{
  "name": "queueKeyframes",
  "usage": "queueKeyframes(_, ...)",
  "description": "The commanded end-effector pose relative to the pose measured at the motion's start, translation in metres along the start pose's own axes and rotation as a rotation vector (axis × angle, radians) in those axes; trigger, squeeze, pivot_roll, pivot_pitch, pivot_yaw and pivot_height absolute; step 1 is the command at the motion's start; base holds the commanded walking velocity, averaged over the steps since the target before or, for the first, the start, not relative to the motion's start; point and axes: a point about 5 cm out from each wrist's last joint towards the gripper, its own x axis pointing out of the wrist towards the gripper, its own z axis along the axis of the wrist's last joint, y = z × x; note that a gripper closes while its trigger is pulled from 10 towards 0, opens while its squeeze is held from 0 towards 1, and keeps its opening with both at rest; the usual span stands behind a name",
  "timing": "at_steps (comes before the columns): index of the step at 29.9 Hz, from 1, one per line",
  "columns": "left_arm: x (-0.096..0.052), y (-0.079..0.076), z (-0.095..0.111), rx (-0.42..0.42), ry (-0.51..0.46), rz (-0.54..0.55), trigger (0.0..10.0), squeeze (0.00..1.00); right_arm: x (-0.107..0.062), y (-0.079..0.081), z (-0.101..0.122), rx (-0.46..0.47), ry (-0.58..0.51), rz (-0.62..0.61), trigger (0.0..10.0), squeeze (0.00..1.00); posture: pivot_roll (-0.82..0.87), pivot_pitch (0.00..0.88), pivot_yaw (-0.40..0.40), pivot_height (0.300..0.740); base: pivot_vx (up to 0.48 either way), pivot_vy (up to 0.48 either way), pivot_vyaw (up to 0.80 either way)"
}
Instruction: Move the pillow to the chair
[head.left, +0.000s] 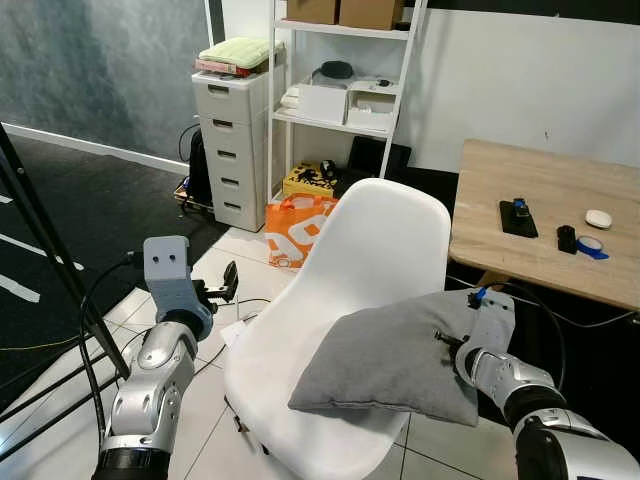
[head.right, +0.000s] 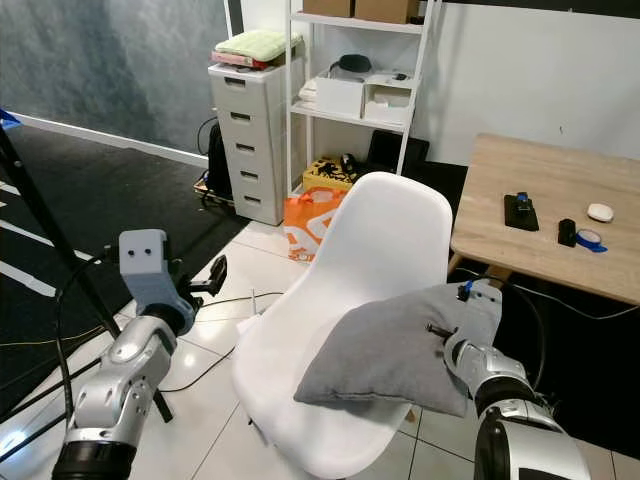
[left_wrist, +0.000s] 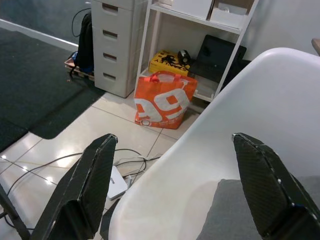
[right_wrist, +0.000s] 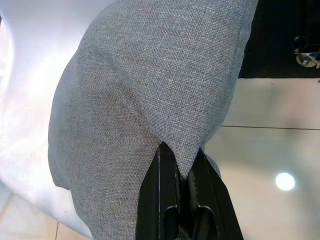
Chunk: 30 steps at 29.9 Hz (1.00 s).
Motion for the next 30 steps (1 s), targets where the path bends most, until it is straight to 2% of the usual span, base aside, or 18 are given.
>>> queueKeyframes(1, -0.003, 0.001, -0.003, 0.022, 0.019, -0.002, 10.0, 0.00, 0.000, 0.002, -0.003, 0.026, 0.001, 0.017, 10.0, 0.00, -0.19, 0.025, -0.006, 0.705, 0.000, 0.000, 0.00)
queueKeyframes(8, -0.005, 0.000, -0.004, 0.038, 0.028, -0.015, 10.0, 0.00, 0.001, 0.003, -0.010, 0.067, 0.028, 0.036, 10.0, 0.00, -0.18, 0.035, 0.001, 0.680, 0.000, 0.000, 0.00)
queueKeyframes(21, -0.007, 0.001, -0.004, 0.069, 0.047, -0.034, 10.0, 0.00, 0.002, 0.008, -0.028, 0.079, 0.102, 0.077, 10.0, 0.00, -0.17, 0.041, 0.016, 0.640, 0.000, 0.000, 0.00)
queueKeyframes(23, -0.008, 0.001, -0.004, 0.075, 0.051, -0.041, 10.0, 0.00, 0.002, 0.006, -0.030, 0.068, 0.113, 0.067, 10.0, 0.00, -0.17, 0.044, 0.021, 0.635, 0.000, 0.000, 0.00)
queueKeyframes(24, -0.008, 0.001, -0.004, 0.083, 0.057, -0.048, 10.0, 0.00, 0.002, -0.002, -0.035, 0.051, 0.131, 0.024, 10.0, 0.00, -0.17, 0.046, 0.023, 0.625, 0.000, 0.000, 0.00)
queueKeyframes(26, -0.009, 0.001, -0.004, 0.085, 0.060, -0.050, 10.0, 0.00, 0.001, -0.005, -0.036, 0.050, 0.136, 0.008, 10.0, 0.00, -0.17, 0.046, 0.023, 0.620, 0.000, 0.000, 0.00)
queueKeyframes(27, -0.009, 0.000, -0.004, 0.090, 0.064, -0.052, 10.0, 0.00, 0.001, -0.016, -0.037, 0.048, 0.130, -0.041, 10.0, 0.00, -0.17, 0.054, 0.028, 0.610, 0.000, 0.000, 0.00)
queueKeyframes(30, -0.009, 0.000, -0.004, 0.091, 0.066, -0.054, 10.0, 0.00, -0.001, -0.025, -0.036, 0.045, 0.120, -0.088, 10.0, 0.00, -0.17, 0.060, 0.031, 0.590, 0.000, 0.000, 0.00)
